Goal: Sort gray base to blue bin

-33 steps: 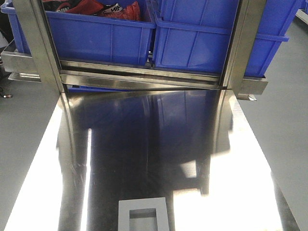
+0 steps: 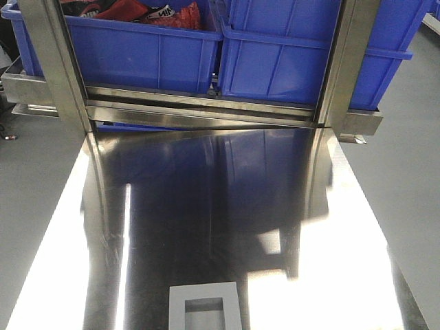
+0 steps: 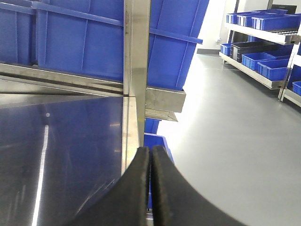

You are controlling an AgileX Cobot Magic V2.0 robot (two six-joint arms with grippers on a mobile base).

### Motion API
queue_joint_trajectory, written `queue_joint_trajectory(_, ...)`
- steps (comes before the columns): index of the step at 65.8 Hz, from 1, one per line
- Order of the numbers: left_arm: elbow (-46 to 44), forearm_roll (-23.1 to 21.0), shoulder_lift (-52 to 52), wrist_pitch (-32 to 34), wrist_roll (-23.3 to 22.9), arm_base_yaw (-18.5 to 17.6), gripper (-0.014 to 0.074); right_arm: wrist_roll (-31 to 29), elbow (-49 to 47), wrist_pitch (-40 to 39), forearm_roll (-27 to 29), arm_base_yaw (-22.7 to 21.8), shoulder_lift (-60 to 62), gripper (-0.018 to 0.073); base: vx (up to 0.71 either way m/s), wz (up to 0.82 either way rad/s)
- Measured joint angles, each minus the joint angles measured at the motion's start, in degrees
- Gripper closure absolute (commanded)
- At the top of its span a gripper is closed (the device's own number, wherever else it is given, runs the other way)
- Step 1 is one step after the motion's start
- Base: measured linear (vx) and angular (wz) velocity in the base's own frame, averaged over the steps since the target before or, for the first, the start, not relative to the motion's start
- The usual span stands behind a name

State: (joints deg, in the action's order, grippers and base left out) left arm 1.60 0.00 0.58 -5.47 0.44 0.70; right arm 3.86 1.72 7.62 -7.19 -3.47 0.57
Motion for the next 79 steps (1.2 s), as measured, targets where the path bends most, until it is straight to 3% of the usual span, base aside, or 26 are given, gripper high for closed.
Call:
queue_joint_trajectory(28, -0.3, 0.0, 0.0, 0.0, 0.0, 0.0, 0.0594, 0.0, 0.0, 0.0, 0.0, 0.0, 0.0, 0.0568, 0.00, 0.00)
queue_joint_trajectory(40, -8.7, -0.4, -0.3, -1.0, 0.0, 0.0, 0.0594, 0.0, 0.0, 0.0, 0.0, 0.0, 0.0, 0.0568, 0.00, 0.00)
queue_joint_trajectory(64, -33.9, 0.9, -25.2, -21.4, 4.1, 0.0, 0.0594, 0.0, 0.0, 0.0, 0.0, 0.0, 0.0, 0.0568, 0.00, 0.00)
queue_joint_trajectory(73, -36.3, 0.9, -29.3, -23.0, 4.3, 0.0, 0.0578, 0.0, 0.0, 0.0, 0.0, 0.0, 0.0, 0.0568, 0.00, 0.00)
queue_joint_trajectory(79, -36.6, 0.9, -29.5, -23.3, 4.3, 0.0, 0.0512, 0.0, 0.0, 0.0, 0.0, 0.0, 0.0, 0.0568, 0.00, 0.00)
